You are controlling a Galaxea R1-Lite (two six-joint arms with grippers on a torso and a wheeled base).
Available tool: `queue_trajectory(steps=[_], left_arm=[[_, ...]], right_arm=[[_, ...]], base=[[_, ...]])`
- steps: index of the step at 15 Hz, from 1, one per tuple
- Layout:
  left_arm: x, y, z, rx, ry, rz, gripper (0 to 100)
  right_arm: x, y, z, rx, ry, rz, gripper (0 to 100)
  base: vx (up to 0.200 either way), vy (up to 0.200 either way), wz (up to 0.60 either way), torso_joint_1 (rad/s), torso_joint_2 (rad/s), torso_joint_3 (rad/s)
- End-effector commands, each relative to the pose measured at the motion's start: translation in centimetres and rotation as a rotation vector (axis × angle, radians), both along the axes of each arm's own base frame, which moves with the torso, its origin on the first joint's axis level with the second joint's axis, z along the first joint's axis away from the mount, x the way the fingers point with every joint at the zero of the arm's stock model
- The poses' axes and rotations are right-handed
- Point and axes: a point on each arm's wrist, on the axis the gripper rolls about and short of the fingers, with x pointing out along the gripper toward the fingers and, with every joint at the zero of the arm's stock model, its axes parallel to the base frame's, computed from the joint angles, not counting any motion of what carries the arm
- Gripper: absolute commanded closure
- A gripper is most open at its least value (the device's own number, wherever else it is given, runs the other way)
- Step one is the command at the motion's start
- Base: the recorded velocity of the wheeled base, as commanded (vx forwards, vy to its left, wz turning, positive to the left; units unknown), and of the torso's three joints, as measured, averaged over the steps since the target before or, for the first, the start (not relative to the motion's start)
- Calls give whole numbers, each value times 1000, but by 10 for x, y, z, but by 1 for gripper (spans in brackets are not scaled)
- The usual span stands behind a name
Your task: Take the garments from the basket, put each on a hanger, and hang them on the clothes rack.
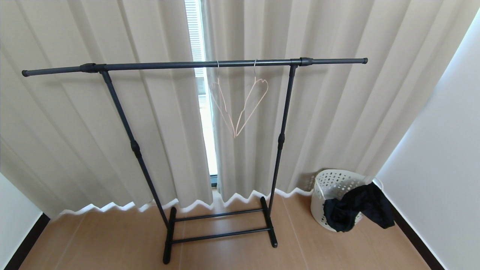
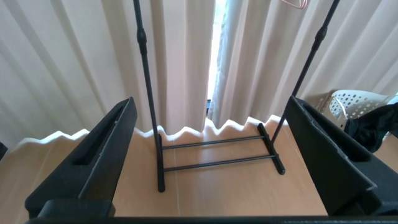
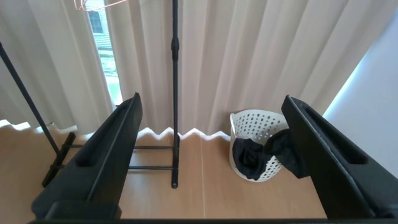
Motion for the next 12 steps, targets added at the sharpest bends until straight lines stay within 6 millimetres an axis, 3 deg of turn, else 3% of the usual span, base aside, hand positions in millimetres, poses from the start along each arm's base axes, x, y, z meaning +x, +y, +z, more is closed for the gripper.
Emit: queue_trajectory(steps=[1, 12], left_arm=[[0, 0, 0, 0, 0, 0, 0], [0, 0, 0, 0, 0, 0, 0]], right_arm=[[0, 0, 0, 0, -1, 1, 0], [0, 0, 0, 0, -1, 1, 0]], base=[[0, 0, 0, -134, 344, 183], [0, 0, 0, -164, 379, 217]])
